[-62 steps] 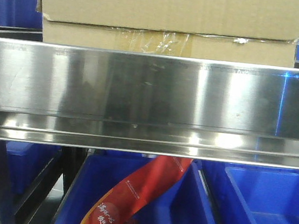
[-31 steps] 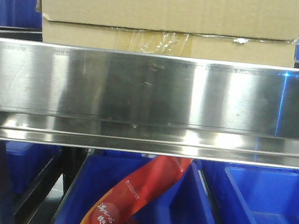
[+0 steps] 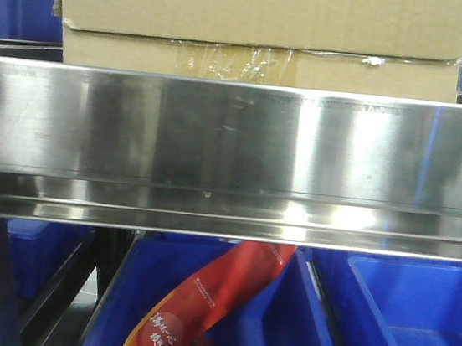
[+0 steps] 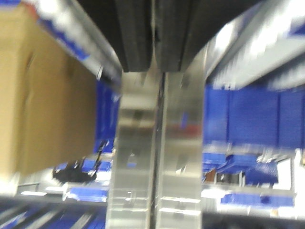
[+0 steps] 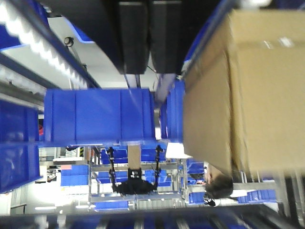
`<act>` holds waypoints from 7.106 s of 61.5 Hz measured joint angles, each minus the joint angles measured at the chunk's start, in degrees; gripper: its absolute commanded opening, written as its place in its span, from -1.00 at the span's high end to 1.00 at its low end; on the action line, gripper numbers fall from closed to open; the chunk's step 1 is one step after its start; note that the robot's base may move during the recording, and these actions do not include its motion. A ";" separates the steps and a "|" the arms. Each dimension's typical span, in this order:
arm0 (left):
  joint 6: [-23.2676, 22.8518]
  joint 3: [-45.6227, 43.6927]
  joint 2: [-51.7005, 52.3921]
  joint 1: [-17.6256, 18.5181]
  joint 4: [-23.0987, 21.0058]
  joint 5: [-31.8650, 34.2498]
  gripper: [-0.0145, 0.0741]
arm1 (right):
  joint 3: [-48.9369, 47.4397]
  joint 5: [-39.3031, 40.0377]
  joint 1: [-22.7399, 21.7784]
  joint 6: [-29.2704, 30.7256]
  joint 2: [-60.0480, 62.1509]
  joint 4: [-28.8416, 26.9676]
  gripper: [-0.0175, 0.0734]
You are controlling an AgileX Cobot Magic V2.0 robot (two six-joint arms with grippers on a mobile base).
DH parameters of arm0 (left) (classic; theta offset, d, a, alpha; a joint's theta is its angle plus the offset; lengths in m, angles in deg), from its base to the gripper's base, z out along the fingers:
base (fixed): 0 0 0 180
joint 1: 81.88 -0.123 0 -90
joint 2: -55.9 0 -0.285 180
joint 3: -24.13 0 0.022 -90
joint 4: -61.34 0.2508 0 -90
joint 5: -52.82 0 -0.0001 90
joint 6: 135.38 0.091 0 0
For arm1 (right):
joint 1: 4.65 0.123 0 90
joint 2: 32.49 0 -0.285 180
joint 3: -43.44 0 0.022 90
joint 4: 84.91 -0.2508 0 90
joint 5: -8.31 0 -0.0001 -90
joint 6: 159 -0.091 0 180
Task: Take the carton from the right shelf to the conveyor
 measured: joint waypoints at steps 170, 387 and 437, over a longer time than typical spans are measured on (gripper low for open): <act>-23.70 -111.44 -104.89 23.22 15.88 -66.43 0.13 | -101.01 -54.83 8.74 4.01 -101.55 -4.97 0.23; -29.46 -83.56 -65.18 34.57 25.18 -70.48 0.71 | -81.95 -52.33 21.84 2.12 -73.11 -9.41 0.77; -29.46 -83.56 -65.18 34.61 25.18 -70.39 0.71 | -81.95 -52.33 21.84 2.23 -73.11 -9.41 0.77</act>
